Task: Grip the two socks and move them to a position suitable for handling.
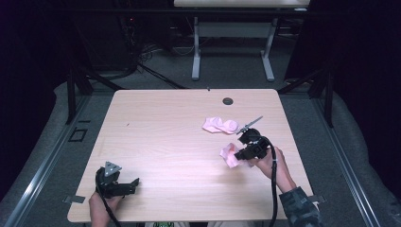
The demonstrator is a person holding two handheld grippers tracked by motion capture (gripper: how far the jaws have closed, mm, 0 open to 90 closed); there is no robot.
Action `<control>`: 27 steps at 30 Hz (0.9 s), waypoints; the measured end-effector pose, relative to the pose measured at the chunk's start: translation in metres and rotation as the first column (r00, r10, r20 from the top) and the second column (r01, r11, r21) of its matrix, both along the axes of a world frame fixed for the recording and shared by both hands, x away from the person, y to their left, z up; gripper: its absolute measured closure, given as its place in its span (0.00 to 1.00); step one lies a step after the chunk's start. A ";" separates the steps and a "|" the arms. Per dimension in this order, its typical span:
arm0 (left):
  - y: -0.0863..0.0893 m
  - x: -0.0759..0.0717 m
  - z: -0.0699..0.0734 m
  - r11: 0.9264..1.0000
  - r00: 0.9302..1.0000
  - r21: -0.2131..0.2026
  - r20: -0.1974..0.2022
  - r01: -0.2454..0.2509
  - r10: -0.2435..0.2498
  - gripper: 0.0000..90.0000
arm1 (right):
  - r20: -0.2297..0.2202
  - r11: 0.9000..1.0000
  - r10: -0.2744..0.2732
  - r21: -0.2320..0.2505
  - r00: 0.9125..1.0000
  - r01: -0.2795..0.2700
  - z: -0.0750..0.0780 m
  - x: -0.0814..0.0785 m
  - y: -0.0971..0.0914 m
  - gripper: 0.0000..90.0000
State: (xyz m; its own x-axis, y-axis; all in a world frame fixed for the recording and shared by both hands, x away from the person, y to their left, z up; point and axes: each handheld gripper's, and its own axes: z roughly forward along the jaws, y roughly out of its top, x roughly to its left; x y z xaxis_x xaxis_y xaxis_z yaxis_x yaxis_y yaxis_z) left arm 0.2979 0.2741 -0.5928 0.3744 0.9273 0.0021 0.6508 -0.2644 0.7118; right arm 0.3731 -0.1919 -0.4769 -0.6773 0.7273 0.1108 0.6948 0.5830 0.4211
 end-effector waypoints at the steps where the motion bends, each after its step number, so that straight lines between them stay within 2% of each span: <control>1: 0.000 0.000 0.000 1.000 1.000 0.000 0.000 0.000 0.000 0.00 | -0.003 1.000 0.010 0.008 1.000 -0.010 0.000 -0.004 0.004 0.89; 6: 0.000 0.000 0.000 1.000 1.000 0.000 0.000 0.000 0.000 0.00 | -0.014 0.996 0.087 -0.017 0.996 -0.087 0.000 -0.021 0.022 0.89; 9: 0.000 0.000 0.000 1.000 1.000 -0.001 0.001 -0.001 0.001 0.00 | -0.029 0.993 0.120 -0.006 0.992 -0.120 -0.004 -0.030 0.035 0.89; 15: 0.000 0.000 0.000 1.000 1.000 -0.001 0.000 -0.001 0.001 0.00 | -0.063 0.977 0.210 -0.033 0.976 -0.212 -0.014 -0.042 0.061 0.89; 24: 0.000 0.000 0.000 1.000 1.000 -0.001 0.001 -0.003 0.003 0.00 | -0.118 0.964 0.257 -0.042 0.959 -0.263 -0.045 -0.055 0.090 0.89; 26: 0.000 0.000 0.000 1.000 1.000 -0.001 0.001 -0.003 0.003 0.00 | -0.122 0.960 0.265 -0.063 0.957 -0.274 -0.048 -0.057 0.094 0.89; 27: 0.000 0.000 0.000 1.000 1.000 -0.001 0.001 -0.003 0.003 0.00 | -0.130 0.961 0.265 -0.049 0.956 -0.273 -0.051 -0.058 0.095 0.89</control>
State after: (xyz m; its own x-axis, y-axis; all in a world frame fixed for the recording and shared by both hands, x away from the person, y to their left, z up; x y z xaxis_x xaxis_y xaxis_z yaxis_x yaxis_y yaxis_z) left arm 0.2978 0.2740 -0.5929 0.3713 0.9285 0.0017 0.6510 -0.2616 0.7125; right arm 0.3151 -0.0964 -0.5281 -0.8333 0.5286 0.1620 0.5520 0.7788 0.2980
